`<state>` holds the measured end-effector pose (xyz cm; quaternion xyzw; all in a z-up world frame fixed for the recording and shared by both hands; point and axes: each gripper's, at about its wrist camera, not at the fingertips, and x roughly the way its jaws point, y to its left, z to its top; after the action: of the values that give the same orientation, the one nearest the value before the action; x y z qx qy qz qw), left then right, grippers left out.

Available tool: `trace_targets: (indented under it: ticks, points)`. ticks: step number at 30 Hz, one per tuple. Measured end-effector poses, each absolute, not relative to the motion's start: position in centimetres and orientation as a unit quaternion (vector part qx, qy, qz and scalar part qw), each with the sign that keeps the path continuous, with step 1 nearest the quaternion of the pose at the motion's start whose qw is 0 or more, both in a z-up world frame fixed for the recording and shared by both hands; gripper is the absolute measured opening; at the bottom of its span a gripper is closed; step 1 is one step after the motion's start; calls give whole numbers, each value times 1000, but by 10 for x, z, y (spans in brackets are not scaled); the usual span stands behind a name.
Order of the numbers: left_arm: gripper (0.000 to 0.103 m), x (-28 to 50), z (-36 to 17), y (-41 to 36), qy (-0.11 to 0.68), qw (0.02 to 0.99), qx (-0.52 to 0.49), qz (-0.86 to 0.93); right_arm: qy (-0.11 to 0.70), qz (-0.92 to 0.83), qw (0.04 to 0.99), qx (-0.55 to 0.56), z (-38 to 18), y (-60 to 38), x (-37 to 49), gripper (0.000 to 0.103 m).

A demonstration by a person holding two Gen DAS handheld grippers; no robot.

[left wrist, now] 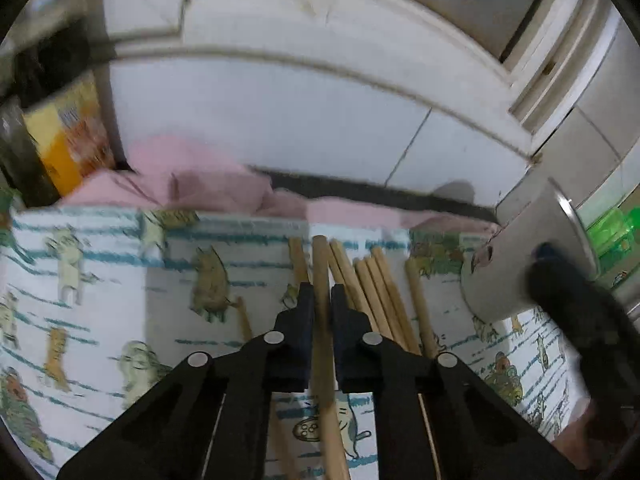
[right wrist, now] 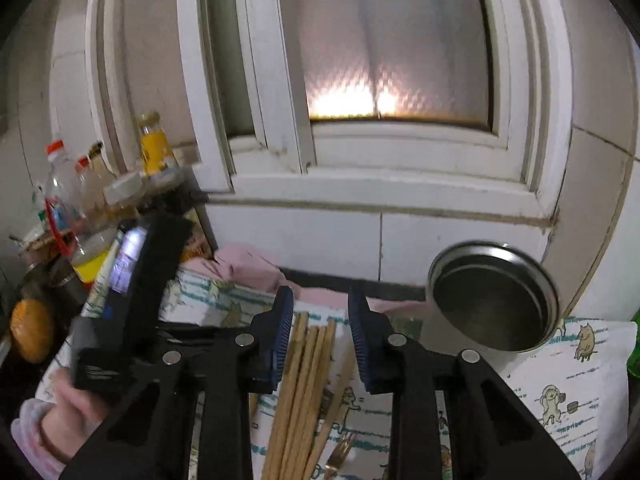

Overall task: Organize utensils
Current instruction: 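Lower the left gripper onto a wooden chopstick and close on it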

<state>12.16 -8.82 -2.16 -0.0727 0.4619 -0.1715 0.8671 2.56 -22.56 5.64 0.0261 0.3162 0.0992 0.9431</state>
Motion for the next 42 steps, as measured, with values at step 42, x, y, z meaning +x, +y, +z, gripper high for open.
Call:
trace_targets:
  ticks: [42]
  points:
    - [8,137,-35,-48,516,855,40,-22,486,85,869,37,-23,-212,73,2]
